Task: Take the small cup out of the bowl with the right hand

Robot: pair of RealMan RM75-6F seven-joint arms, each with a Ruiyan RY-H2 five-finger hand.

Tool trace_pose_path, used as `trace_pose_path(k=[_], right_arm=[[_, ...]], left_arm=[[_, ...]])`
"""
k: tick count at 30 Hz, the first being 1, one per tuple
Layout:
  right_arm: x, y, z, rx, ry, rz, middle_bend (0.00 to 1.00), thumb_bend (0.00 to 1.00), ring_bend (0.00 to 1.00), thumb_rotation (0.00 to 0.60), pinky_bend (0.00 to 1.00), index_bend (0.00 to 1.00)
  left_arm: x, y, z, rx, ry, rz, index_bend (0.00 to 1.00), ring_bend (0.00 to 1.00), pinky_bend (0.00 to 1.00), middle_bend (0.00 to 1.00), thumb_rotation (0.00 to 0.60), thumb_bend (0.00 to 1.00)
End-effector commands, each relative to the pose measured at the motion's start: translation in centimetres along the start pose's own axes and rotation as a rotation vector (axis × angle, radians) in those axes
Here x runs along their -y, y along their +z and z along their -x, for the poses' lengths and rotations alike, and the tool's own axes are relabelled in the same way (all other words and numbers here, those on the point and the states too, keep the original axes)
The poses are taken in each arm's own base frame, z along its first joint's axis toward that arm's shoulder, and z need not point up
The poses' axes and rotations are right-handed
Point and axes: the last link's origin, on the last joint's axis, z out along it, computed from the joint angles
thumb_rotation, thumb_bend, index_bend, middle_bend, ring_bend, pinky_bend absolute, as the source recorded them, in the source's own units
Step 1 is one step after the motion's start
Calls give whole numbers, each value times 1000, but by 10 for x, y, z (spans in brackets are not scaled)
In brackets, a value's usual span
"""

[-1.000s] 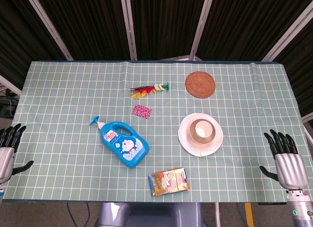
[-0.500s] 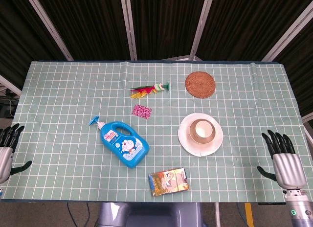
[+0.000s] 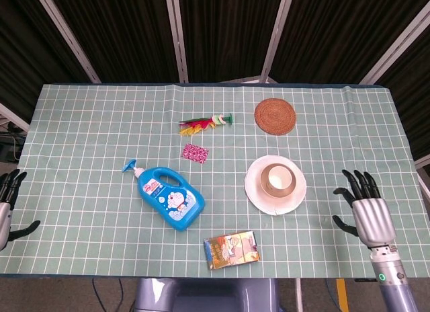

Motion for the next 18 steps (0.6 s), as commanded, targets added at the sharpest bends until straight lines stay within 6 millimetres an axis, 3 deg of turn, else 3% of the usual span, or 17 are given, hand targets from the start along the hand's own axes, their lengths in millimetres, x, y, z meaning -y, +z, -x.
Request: trace_pose_path(k=[1,5,12,18], right_arm=[[24,31,10,34,28,-32,112,121,0,600,0,430],[42,52,21,66,52,-50,138,134,0,600,0,465],[70,73,33,97,76,-76,154,161,0,600,0,504],[79,81,44,135,67,-68,163,183,0,600,0,523]], left_arm=[[1,-1,-1,-6,-4,0,0,0,0,0,600,142],[2,0,-3,-13,-12,-3,0,0,0,0,600,140],[3,1,-3,-16,-20,-5,0,0,0,0,600,140],[4,1,-4,-15,-25,-4,0,0,0,0,600,140]])
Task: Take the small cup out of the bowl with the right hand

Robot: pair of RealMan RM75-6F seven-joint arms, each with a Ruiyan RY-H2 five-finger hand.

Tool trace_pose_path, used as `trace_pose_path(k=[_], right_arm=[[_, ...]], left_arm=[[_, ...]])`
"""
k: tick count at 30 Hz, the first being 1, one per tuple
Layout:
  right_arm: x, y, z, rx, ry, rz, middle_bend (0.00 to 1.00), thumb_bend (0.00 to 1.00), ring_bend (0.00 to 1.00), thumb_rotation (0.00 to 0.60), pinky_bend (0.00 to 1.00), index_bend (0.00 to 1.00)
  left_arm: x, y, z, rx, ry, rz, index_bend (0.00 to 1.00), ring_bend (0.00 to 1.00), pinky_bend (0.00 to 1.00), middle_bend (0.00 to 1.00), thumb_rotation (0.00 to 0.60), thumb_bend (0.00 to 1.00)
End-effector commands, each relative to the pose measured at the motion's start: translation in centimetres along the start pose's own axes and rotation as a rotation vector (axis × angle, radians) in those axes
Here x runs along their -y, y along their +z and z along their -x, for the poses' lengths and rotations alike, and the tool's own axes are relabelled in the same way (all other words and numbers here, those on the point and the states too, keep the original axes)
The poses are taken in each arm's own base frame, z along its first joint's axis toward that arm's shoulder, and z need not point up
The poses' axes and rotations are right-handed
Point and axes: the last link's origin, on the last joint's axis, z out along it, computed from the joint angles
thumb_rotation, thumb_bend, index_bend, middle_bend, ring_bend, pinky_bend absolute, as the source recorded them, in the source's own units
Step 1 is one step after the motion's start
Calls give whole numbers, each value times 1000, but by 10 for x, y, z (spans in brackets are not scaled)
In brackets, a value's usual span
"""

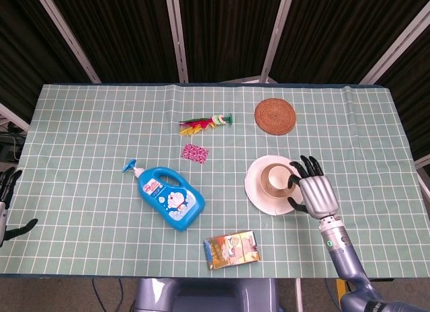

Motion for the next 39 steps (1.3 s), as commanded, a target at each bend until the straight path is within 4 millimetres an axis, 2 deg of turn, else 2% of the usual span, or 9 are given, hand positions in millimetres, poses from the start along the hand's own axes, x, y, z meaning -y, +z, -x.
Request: trace_pose_path(k=[1,10,17,29,34,39], right_arm=[[4,6,7,25,3,6,163,184,0,600,0,523],[5,20,22,40,1,21,163,186,0,600,0,523],[8,25,25,39,3,22,163,192,0,600,0,523],[8,30,36,77,5,38,167,347,0,600,0,525],[9,31,39,74,19,37,187,417,0,600,0,559],[12,31,37,57,16,23,208,437,0,600,0,594]], left_arm=[[0,0,0,0,-1,0,0,0,0,0,600,139],[0,1,0,0,-9,5,0,0,0,0,600,139],[-2,0,0,2,-6,10,0,0,0,0,600,141],[-3,1,1,8,-8,13,0,0,0,0,600,141],[-3,1,1,7,-9,19,0,0,0,0,600,141],[-3,1,2,9,-10,19,0,0,0,0,600,140]])
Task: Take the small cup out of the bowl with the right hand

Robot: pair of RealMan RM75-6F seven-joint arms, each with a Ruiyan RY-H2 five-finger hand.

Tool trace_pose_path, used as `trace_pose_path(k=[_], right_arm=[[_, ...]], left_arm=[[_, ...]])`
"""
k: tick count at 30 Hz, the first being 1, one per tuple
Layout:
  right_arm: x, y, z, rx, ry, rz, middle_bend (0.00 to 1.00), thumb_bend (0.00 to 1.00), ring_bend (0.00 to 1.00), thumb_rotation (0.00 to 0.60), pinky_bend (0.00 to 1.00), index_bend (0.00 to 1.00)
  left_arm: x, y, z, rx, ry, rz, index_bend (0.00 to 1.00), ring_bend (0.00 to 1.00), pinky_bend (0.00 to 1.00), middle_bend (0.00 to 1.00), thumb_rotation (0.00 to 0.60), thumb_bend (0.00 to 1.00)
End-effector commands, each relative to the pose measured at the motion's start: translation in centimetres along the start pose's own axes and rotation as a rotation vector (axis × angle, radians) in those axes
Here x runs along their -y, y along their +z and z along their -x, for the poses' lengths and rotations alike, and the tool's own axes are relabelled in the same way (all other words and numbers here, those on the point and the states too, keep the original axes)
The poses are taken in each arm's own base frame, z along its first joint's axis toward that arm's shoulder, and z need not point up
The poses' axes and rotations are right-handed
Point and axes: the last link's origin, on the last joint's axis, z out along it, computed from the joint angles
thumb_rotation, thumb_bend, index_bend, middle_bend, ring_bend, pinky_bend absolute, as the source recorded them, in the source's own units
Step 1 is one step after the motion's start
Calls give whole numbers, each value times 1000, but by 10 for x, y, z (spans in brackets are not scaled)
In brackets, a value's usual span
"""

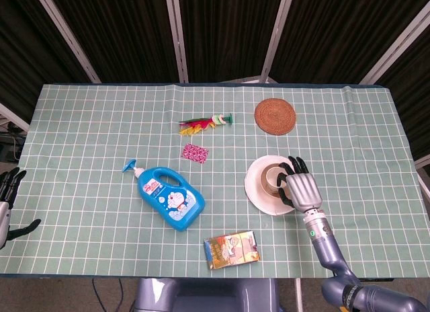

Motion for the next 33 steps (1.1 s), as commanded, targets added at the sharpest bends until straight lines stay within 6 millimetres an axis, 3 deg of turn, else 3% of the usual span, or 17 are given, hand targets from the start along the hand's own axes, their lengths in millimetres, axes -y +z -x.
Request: trace_pose_path(k=[1,7,18,20,24,27,33], right_arm=[[1,0,-1,-9,3,-5,214,441,0,600,0,604],[2,-4,-4,-28,7,-14,225,469,0,600,0,625],[-10,-17,-43,-192,48,-20,225,460,0,600,0,626],[-20,-21,-52,-225,42,2,225,459,0,600,0,626],[-66,-33,-67,-274,46,138,225,457,0,600,0,627],[-95,-39,-61,-248,34,217,225,457,0,600,0,626],[-128,-42,-37,-169,53,328,225,455,0,600,0,627]], left_arm=[[0,0,0,0,-1,0,0,0,0,0,600,140],[0,0,0,-4,-3,2,0,0,0,0,600,141],[-1,0,1,-1,2,5,0,0,0,0,600,141],[-2,0,1,-3,2,5,0,0,0,0,600,141],[-3,-1,1,-2,7,9,0,0,0,0,600,141],[-6,-1,2,-1,15,16,0,0,0,0,600,141],[-7,-1,4,2,25,17,0,0,0,0,600,139]])
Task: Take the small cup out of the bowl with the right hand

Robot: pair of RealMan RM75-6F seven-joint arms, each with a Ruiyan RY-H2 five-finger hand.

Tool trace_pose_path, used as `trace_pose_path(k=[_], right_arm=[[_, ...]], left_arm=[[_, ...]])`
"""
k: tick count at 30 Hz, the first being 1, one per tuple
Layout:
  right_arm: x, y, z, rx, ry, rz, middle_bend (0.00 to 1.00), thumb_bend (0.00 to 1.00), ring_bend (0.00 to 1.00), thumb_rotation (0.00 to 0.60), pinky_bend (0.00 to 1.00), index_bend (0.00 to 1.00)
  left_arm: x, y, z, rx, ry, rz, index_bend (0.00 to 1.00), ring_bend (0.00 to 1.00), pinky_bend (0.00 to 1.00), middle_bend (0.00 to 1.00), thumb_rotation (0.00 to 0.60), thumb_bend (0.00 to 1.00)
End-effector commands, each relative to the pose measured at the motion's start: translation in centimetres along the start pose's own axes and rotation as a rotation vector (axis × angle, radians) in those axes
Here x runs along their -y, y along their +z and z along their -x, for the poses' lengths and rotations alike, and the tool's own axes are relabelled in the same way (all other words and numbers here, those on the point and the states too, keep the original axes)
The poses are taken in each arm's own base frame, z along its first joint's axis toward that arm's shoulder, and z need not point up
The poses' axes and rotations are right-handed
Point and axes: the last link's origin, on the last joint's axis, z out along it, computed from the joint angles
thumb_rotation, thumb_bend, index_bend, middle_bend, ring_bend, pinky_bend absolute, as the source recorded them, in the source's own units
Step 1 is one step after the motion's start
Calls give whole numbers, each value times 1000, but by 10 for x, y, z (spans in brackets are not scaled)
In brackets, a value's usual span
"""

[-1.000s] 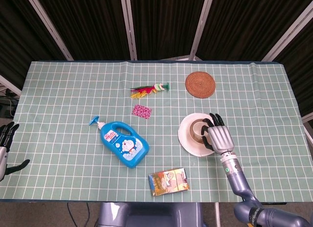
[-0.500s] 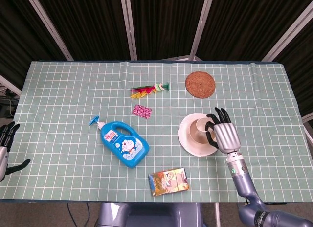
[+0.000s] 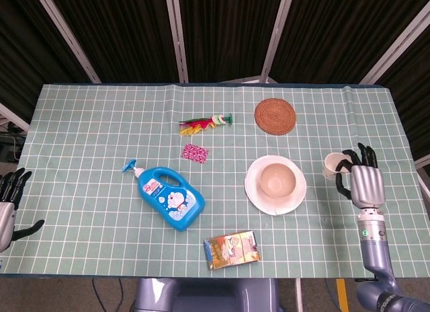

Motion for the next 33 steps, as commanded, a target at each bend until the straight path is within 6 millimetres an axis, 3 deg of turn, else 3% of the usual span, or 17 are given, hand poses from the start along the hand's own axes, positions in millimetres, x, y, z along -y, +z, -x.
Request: trace_pose_path(k=[1,11,21,26,28,33], right_arm=[[-28,-2,20,66,15,100,225,455,0,600,0,627],[-42,-4,40,102,21,148,225,444,0,600,0,626],[-44,-13,44,143,-15,154,146,327,0,600,0,619],[-44,-16,41,155,-29,147,46,278,0,600,0,453],[-43,-19,39,174,-36,142,7,259,0,600,0,326],[-39,-23,28,151,-25,128,0,240,0,600,0,134]], left_arm=[[0,0,1,2,2,-2,0,0,0,0,600,140],[0,1,1,3,-2,-2,0,0,0,0,600,140],[1,1,-1,2,-14,0,0,0,0,0,600,140],[1,1,-1,3,-15,2,0,0,0,0,600,139],[1,1,-1,2,-16,2,0,0,0,0,600,139],[2,1,-2,-3,-19,-1,0,0,0,0,600,141]])
